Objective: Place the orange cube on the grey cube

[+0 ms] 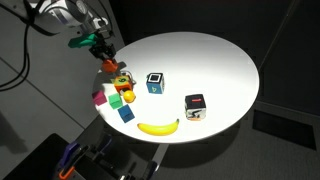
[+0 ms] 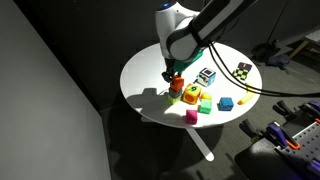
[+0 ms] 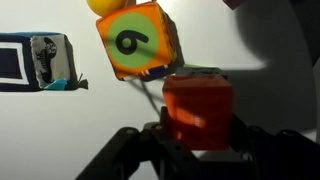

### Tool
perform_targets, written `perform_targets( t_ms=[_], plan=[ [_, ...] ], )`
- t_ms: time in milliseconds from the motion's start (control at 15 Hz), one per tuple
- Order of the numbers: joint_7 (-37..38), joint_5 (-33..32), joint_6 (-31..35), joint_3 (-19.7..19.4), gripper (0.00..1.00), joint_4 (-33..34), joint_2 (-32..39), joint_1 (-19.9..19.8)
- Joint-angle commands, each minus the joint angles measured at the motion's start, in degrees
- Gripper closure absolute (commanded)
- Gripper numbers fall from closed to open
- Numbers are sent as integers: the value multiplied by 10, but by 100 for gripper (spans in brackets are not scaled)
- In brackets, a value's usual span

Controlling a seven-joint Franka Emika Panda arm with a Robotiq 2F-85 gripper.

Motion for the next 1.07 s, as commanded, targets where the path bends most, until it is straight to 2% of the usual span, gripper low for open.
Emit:
perform_targets(
  t_ms=[0, 333, 400, 467, 600, 800, 1000],
  plan=[
    [5, 4, -9, -4, 72, 18, 8, 8],
    [5, 6, -8, -2, 72, 18, 10, 11],
    [4, 5, -9, -2, 63, 18, 11, 12],
    [4, 6, -10, -2, 22, 19, 12, 12],
    [2, 6, -10, -2, 21, 19, 12, 12],
    [-1, 7, -9, -2, 1, 16, 8, 10],
    [-4, 9, -7, 0, 0, 10, 0, 7]
  ],
)
